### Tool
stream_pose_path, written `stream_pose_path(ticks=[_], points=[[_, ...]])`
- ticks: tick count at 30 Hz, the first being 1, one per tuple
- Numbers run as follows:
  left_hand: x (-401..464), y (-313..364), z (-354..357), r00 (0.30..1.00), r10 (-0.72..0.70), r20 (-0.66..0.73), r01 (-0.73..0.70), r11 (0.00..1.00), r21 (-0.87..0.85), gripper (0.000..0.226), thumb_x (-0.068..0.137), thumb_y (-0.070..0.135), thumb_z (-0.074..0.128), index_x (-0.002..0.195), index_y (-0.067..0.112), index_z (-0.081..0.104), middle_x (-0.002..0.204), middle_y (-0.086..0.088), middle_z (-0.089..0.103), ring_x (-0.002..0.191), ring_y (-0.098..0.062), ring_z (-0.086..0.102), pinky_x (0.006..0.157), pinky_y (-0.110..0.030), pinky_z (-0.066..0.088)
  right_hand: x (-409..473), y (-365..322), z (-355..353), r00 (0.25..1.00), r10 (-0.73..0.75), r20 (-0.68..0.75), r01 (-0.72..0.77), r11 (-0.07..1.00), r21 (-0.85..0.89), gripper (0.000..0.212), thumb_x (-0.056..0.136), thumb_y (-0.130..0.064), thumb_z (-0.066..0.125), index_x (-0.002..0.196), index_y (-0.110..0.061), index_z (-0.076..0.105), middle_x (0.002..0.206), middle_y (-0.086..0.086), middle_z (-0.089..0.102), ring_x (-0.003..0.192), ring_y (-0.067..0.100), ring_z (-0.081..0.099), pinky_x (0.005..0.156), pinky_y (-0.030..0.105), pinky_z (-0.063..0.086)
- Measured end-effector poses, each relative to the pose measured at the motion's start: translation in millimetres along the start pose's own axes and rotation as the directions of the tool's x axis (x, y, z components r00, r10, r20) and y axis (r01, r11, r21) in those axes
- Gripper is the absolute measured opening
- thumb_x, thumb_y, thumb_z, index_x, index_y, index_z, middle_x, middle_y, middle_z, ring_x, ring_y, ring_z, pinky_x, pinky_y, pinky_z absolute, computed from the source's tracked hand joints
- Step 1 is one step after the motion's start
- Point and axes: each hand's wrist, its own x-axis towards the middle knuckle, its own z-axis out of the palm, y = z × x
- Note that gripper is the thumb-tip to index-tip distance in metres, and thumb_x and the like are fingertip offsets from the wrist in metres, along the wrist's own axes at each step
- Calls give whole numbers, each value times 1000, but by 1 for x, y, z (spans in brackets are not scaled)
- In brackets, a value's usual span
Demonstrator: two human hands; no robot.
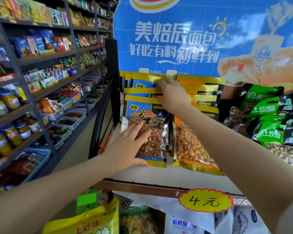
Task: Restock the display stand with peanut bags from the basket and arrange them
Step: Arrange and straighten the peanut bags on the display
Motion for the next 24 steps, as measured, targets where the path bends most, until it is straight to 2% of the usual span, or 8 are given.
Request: stream_pose_path(ticks=[3, 5, 10, 16, 18, 20, 22, 24], points=[[-3, -2, 2, 997, -82, 12, 83, 993, -79, 106, 71, 63, 62, 146, 33, -8, 152, -1, -29, 142, -25, -19, 115, -45, -1, 15, -8, -5, 990, -136, -46, 134, 990, -48, 45, 93, -11, 46, 137, -14, 37, 140, 11, 40, 125, 35, 38, 99, 46, 35], [-5, -6, 3, 985, -166, 52, 173, 968, -184, 114, 68, 60, 68, 146, 30, -10, 150, -3, -34, 141, -28, -21, 116, -48, 2, 24, -13, -6, 992, -123, -14, 121, 989, -89, 48, 95, -11, 44, 141, -13, 31, 142, 11, 37, 127, 34, 35, 101, 46, 33], [-8, -11, 7, 974, -220, 48, 224, 934, -279, 117, 70, 54, 70, 145, 23, -15, 150, -7, -33, 142, -27, -18, 116, -43, 2, 33, -26, 0, 993, -118, -24, 114, 985, -127, 47, 92, -6, 46, 137, -17, 36, 133, 14, 39, 121, 35, 37, 97, 45, 35], [-14, -9, 12, 969, -247, 19, 234, 889, -394, 119, 71, 50, 71, 144, 23, -18, 152, -10, -27, 143, -25, -15, 117, -39, 4, 35, -51, 3, 954, -300, 5, 298, 942, -152, 62, 84, 3, 51, 138, -23, 37, 137, 14, 36, 123, 36, 35, 97, 44, 35], [-14, -9, 13, 965, -262, 28, 248, 869, -429, 122, 70, 50, 72, 144, 20, -20, 154, -10, -23, 144, -24, -11, 117, -38, 4, 35, -50, 1, 969, -236, -71, 229, 968, -101, 65, 82, 8, 47, 140, -15, 31, 135, 15, 41, 122, 36, 38, 95, 43, 37], [-14, -10, 13, 961, -275, 24, 254, 843, -474, 126, 67, 49, 75, 143, 17, -22, 155, -7, -20, 144, -22, -9, 117, -38, 4, 42, -40, -2, 982, -92, -166, 90, 996, -18, 48, 86, 5, 43, 132, -9, 39, 127, 14, 51, 118, 35, 42, 92, 42, 37], [-13, -11, 13, 957, -289, 31, 264, 824, -501, 130, 65, 48, 77, 143, 16, -23, 155, -6, -18, 144, -21, -8, 119, -39, 5, 49, -31, -3, 988, -10, -156, 9, 1000, -7, 27, 91, -5, 47, 117, -6, 50, 121, 14, 55, 117, 34, 43, 90, 42, 38], [-12, -11, 12, 949, -311, 52, 292, 806, -514, 133, 63, 47, 78, 142, 15, -24, 156, -5, -17, 145, -21, -6, 119, -41, 8, 55, -30, -4, 993, -5, -117, 7, 1000, 18, 22, 92, -11, 49, 113, -6, 53, 118, 14, 57, 115, 34, 44, 89, 42, 39]])
